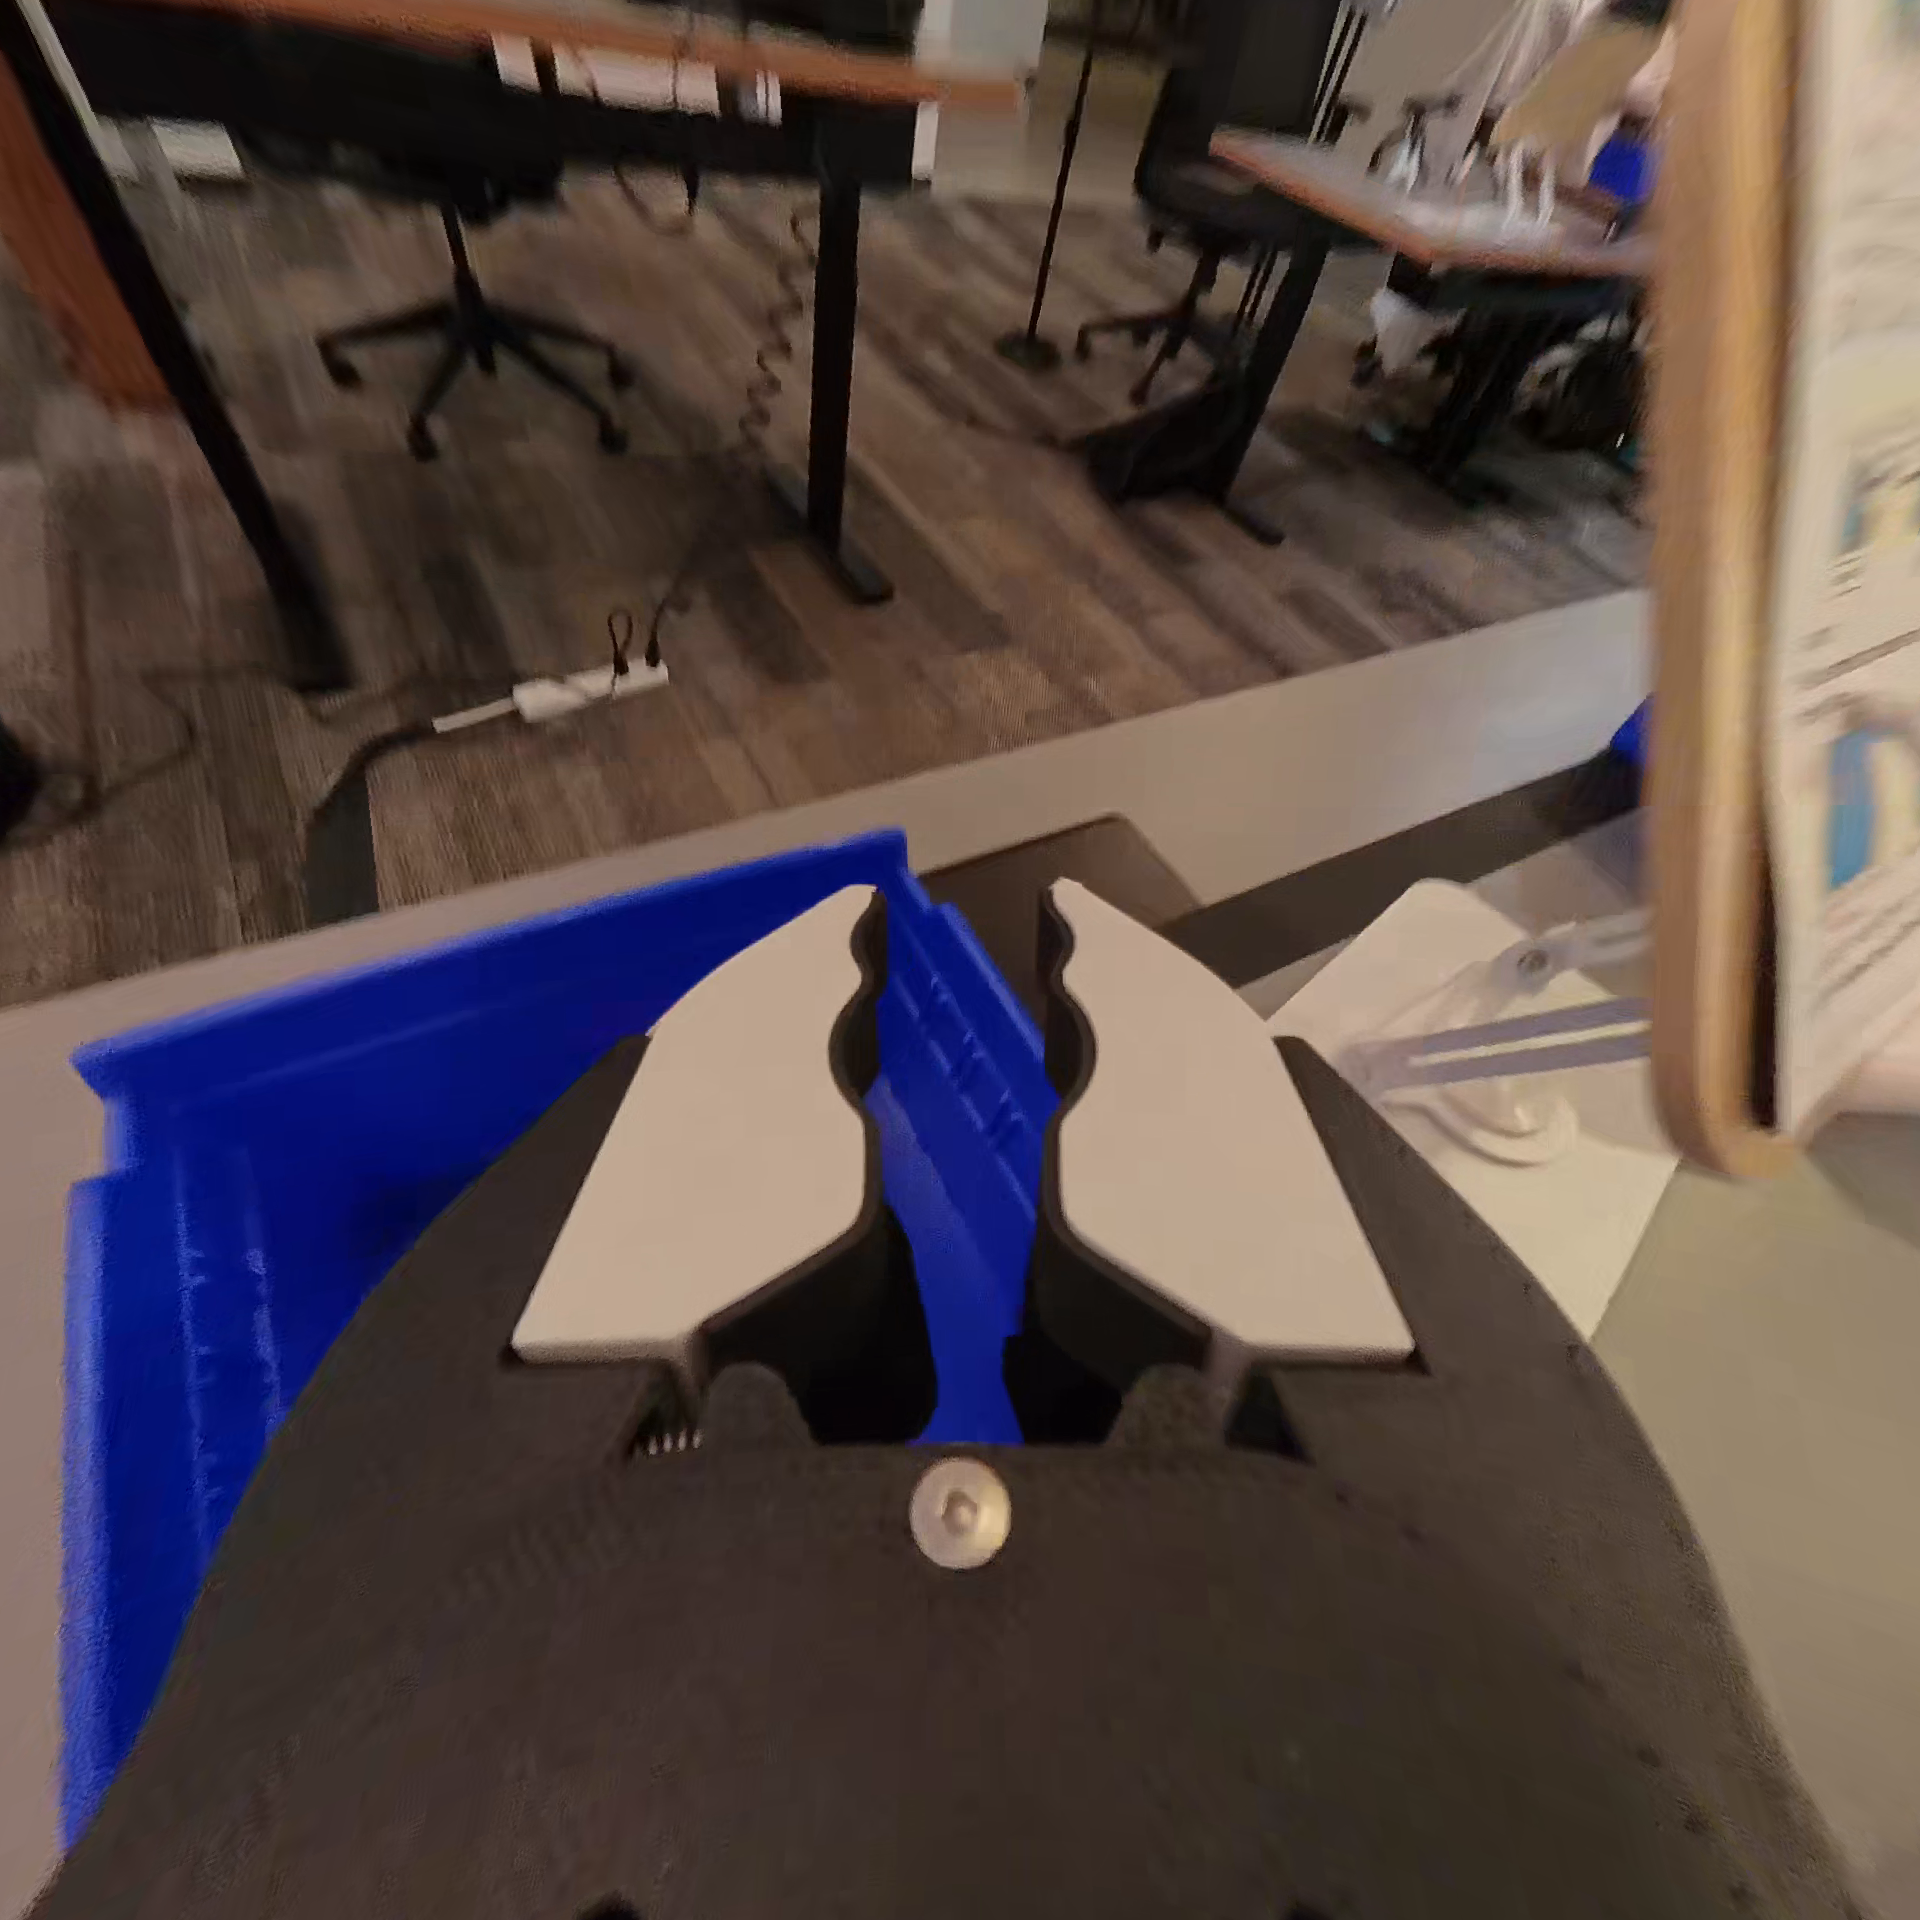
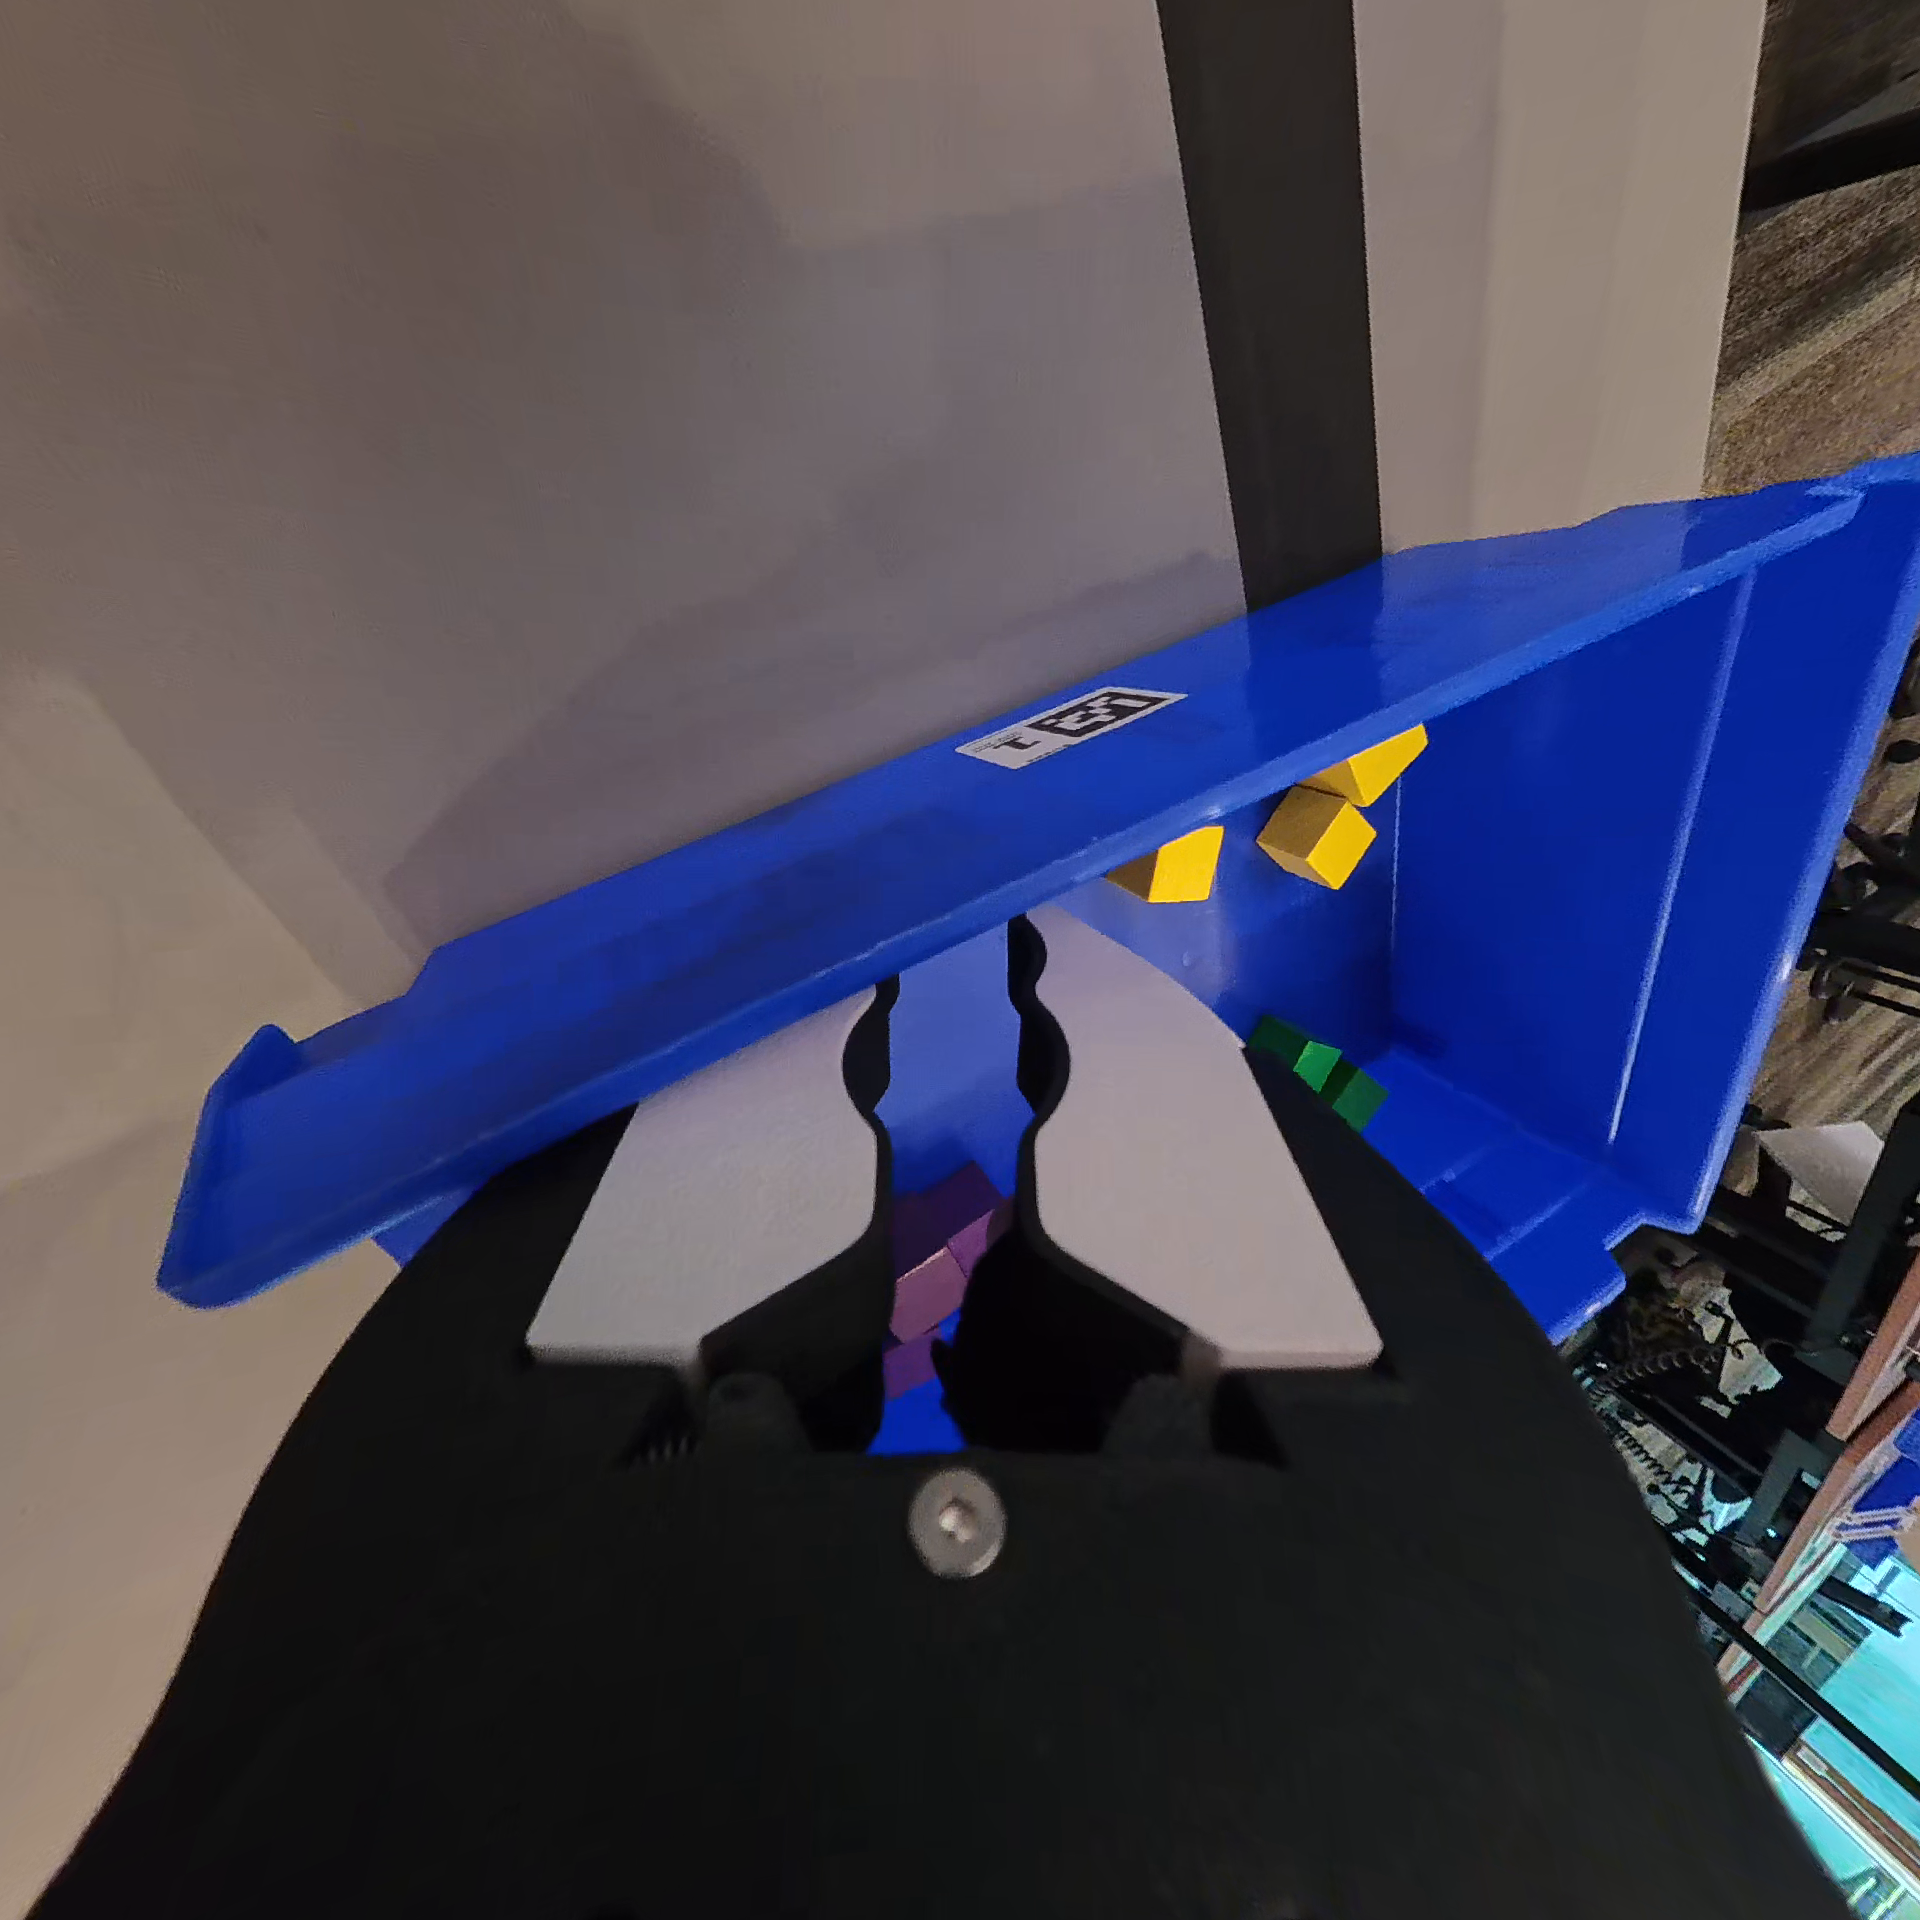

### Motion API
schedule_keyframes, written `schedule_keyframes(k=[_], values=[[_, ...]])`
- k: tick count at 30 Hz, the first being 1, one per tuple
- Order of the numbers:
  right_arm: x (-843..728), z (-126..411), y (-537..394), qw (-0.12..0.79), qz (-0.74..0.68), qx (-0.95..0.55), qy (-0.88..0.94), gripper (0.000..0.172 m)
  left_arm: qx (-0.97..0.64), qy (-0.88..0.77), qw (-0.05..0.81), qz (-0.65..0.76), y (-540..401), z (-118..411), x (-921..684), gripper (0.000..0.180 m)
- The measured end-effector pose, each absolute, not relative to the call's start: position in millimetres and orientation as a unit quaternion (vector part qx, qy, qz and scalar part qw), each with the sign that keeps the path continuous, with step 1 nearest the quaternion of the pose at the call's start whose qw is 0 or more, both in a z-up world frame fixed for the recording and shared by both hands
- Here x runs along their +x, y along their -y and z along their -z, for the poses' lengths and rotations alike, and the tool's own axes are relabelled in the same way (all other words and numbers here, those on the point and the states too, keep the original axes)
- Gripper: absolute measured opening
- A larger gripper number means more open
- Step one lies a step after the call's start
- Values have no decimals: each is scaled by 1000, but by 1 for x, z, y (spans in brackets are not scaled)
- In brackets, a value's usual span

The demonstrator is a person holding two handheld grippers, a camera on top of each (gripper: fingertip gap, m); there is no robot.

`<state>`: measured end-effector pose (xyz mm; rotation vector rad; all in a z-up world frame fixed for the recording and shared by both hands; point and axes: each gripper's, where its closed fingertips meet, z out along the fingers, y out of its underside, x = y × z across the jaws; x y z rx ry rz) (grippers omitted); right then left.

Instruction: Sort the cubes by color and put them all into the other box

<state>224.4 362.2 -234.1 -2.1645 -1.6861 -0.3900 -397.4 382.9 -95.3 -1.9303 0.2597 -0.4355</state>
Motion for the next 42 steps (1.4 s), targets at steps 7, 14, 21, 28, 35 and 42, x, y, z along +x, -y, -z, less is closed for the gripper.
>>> schedule_keyframes(k=[7, 14, 21, 28, 35, 42], values=[[219, 238, -364, 181, 145, -761, 606, 15, -922, -107, 369, 35, -404, 207, -424, 31], [216, 237, -364, 184, 151, -756, 609, 14, -934, -68, 350, -16, -427, 235, -435, 41], [213, 237, -365, 185, 154, -753, 613, 11, -952, -29, 299, -67, -433, 261, -452, 33], [212, 237, -366, 186, 158, -749, 616, 9, -960, -37, 267, -75, -432, 278, -450, 31], [211, 237, -366, 187, 160, -748, 617, 9, -962, -52, 265, -34, -424, 274, -443, 30], [211, 225, -368, 209, 162, -745, 613, 15, -941, -66, 332, 22, -418, 229, -433, 29]])
